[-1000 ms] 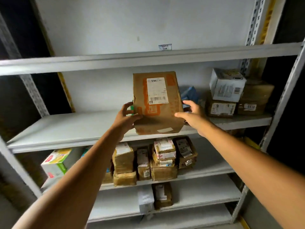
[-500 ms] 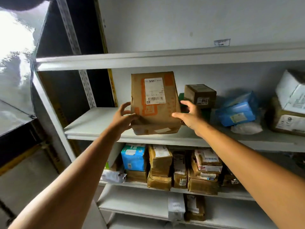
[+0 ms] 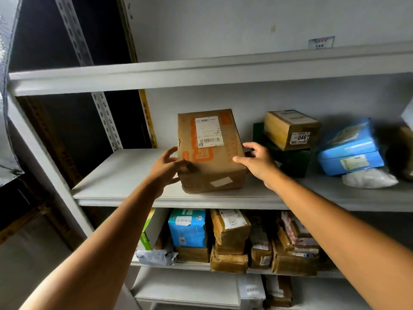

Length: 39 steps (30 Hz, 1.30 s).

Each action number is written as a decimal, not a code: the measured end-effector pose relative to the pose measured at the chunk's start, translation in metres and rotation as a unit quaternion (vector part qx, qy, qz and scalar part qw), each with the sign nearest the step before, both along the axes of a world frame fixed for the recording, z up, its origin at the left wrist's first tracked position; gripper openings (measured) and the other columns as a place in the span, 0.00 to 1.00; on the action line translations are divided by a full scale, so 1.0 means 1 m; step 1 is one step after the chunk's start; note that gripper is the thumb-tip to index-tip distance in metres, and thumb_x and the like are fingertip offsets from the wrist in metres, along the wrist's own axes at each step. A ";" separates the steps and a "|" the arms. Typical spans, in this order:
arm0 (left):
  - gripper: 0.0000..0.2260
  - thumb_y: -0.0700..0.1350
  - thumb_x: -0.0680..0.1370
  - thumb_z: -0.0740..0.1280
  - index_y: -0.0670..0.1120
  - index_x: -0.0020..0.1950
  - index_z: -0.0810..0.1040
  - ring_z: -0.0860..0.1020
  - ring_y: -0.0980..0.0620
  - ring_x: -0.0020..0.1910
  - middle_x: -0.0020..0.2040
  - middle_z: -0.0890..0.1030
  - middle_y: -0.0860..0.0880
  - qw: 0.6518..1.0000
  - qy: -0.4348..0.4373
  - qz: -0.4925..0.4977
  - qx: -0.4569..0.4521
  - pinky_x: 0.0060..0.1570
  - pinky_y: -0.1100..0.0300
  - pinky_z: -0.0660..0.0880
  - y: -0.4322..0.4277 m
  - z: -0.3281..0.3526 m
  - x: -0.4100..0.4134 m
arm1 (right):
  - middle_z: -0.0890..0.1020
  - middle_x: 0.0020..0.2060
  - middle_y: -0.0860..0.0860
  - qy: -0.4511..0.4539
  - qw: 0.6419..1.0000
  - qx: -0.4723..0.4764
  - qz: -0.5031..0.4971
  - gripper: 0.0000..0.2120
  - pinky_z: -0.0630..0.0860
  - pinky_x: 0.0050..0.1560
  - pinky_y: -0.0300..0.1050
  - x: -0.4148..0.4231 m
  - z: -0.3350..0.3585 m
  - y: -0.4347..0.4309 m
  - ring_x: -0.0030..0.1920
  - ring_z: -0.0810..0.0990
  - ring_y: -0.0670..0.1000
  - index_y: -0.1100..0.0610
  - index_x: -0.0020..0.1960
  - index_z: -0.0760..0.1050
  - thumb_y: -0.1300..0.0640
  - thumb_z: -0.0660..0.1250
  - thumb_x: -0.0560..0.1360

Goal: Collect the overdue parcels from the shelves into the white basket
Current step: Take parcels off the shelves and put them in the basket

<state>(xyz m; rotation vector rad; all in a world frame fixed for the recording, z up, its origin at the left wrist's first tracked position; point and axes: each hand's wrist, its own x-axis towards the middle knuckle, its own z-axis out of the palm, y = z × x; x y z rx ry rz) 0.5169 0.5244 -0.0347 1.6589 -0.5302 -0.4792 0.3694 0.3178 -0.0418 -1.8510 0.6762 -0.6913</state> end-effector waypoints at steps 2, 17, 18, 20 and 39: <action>0.30 0.45 0.77 0.72 0.52 0.76 0.65 0.78 0.51 0.54 0.56 0.78 0.49 1.000 0.003 -0.008 0.002 0.58 0.47 0.74 -0.006 -0.003 0.010 | 0.75 0.65 0.54 0.002 1.000 0.005 -0.008 0.27 0.73 0.65 0.53 0.007 -0.002 -0.005 0.66 0.73 0.54 0.50 0.67 0.72 0.54 0.76 0.70; 0.25 0.49 0.77 0.72 0.52 0.72 0.69 0.78 0.50 0.56 0.60 0.80 0.46 1.000 0.015 -0.018 0.000 0.57 0.50 0.74 -0.020 -0.017 0.046 | 0.76 0.63 0.54 0.020 0.997 0.064 -0.023 0.24 0.76 0.50 0.48 0.028 -0.003 -0.012 0.55 0.76 0.51 0.52 0.69 0.72 0.55 0.73 0.74; 0.25 0.50 0.77 0.72 0.51 0.72 0.70 0.78 0.49 0.57 0.58 0.80 0.46 1.000 0.016 -0.016 0.000 0.59 0.49 0.74 -0.020 -0.017 0.046 | 0.77 0.63 0.54 0.018 0.997 0.071 -0.022 0.24 0.76 0.48 0.47 0.027 -0.003 -0.013 0.54 0.77 0.51 0.52 0.68 0.72 0.56 0.73 0.74; 0.24 0.51 0.77 0.71 0.50 0.71 0.70 0.78 0.47 0.58 0.57 0.81 0.47 1.000 0.021 -0.014 -0.002 0.62 0.47 0.74 -0.018 -0.019 0.045 | 0.78 0.63 0.54 0.013 0.996 0.081 -0.018 0.22 0.75 0.47 0.48 0.028 -0.002 -0.013 0.54 0.77 0.51 0.53 0.67 0.73 0.57 0.72 0.75; 0.20 0.49 0.77 0.71 0.50 0.68 0.74 0.77 0.49 0.53 0.62 0.78 0.47 0.897 -0.264 0.000 0.355 0.44 0.62 0.74 0.014 -0.057 -0.071 | 0.80 0.56 0.52 0.295 0.911 -0.256 0.130 0.19 0.76 0.56 0.47 -0.091 -0.033 -0.025 0.54 0.79 0.53 0.53 0.61 0.77 0.50 0.73 0.72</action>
